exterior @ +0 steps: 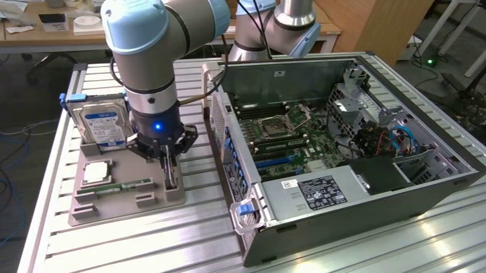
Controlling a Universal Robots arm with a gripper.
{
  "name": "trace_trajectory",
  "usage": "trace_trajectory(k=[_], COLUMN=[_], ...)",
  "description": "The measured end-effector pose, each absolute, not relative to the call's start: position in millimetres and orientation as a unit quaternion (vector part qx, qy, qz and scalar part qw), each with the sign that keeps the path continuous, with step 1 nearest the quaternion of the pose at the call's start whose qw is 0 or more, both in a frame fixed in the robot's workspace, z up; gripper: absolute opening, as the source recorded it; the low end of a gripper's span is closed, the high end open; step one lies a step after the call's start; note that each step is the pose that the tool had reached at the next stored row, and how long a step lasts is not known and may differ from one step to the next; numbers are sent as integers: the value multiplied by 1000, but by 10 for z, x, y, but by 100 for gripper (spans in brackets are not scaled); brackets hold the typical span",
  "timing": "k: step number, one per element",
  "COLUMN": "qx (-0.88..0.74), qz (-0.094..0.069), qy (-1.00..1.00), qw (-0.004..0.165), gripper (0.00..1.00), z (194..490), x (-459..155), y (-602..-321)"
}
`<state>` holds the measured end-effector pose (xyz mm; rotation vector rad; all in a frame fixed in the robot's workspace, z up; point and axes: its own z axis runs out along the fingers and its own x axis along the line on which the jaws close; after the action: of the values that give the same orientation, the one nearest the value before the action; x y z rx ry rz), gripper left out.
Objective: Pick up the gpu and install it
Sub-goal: 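Pick up the gpu and move the gpu toward the slot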
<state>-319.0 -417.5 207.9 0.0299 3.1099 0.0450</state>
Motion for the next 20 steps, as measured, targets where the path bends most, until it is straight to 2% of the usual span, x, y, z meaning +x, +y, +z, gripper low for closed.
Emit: trace_trajectory(k=[20], qx=[10], qz=[16], qy=[1000], qw=[16], gripper=[28], z=[2083], x=[-3191], y=[-4174])
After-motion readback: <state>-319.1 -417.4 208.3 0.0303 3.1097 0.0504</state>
